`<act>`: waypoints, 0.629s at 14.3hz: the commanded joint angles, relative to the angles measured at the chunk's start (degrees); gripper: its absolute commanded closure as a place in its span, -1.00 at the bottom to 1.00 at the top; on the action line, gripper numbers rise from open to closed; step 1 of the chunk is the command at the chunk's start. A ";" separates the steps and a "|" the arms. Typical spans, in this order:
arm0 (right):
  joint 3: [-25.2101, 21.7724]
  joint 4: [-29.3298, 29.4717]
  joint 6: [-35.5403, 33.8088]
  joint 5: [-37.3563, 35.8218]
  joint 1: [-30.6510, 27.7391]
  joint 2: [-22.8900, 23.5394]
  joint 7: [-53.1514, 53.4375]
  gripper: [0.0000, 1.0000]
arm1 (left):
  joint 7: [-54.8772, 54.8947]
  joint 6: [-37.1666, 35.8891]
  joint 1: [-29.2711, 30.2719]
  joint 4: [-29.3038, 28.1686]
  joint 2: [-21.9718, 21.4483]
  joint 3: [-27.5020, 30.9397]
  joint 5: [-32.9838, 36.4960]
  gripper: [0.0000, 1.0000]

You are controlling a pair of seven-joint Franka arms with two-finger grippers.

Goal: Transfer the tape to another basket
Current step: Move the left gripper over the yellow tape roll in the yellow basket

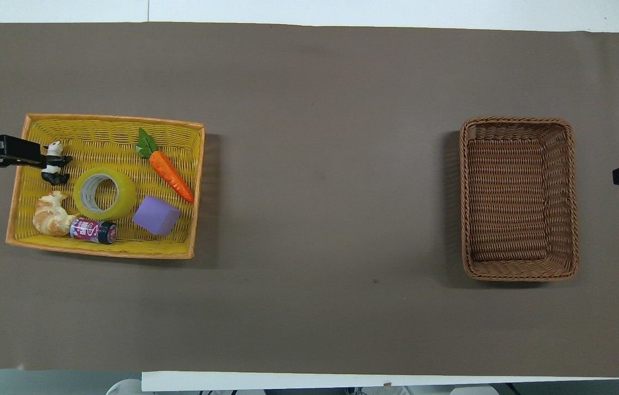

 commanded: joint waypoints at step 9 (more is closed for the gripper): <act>-0.05 -1.64 0.38 -0.42 0.03 -1.43 -0.66 -1.00 | 4.47 22.98 1.75 -17.70 6.63 0.17 0.45 -0.98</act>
